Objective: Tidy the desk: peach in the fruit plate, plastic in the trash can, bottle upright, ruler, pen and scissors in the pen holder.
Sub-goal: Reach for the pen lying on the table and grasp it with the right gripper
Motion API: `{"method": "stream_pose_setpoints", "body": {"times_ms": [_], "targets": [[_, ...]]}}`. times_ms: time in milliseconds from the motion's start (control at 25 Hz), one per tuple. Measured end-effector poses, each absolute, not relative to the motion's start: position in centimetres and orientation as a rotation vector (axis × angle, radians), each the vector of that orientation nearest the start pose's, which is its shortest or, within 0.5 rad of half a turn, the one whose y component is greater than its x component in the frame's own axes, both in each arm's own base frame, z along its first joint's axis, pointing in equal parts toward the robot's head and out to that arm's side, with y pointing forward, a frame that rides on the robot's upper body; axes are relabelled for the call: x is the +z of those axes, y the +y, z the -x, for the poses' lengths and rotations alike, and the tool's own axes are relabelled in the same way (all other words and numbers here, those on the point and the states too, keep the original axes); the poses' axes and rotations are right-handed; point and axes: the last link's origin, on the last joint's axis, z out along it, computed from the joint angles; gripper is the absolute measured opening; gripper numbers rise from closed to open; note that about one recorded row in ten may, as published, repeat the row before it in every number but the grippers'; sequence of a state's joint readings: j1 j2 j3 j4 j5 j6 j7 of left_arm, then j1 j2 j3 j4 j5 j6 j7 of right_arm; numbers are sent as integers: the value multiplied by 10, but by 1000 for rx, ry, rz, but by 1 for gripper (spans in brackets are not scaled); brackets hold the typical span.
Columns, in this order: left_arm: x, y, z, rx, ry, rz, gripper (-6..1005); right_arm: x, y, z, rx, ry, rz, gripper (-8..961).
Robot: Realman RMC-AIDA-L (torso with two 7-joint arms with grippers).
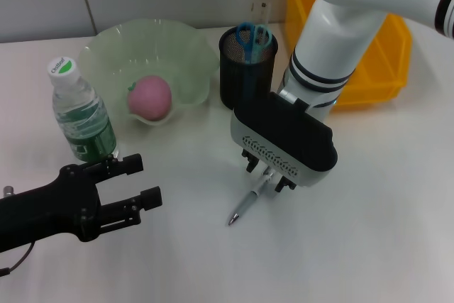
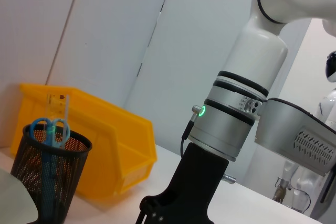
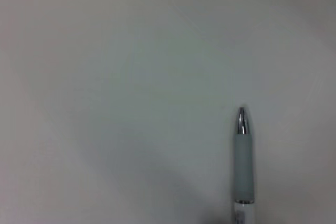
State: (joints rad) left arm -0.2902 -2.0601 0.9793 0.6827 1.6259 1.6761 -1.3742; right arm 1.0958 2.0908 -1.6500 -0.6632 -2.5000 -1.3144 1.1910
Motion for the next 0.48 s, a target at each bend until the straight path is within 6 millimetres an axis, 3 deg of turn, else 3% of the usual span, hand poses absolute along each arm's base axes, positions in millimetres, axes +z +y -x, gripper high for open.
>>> {"method": "stream_pose_setpoints", "body": {"times_ms": [480], "targets": [[0, 266, 274, -1006, -702, 2707, 740, -94, 387, -138, -1027, -1379, 2906, 477]]}}
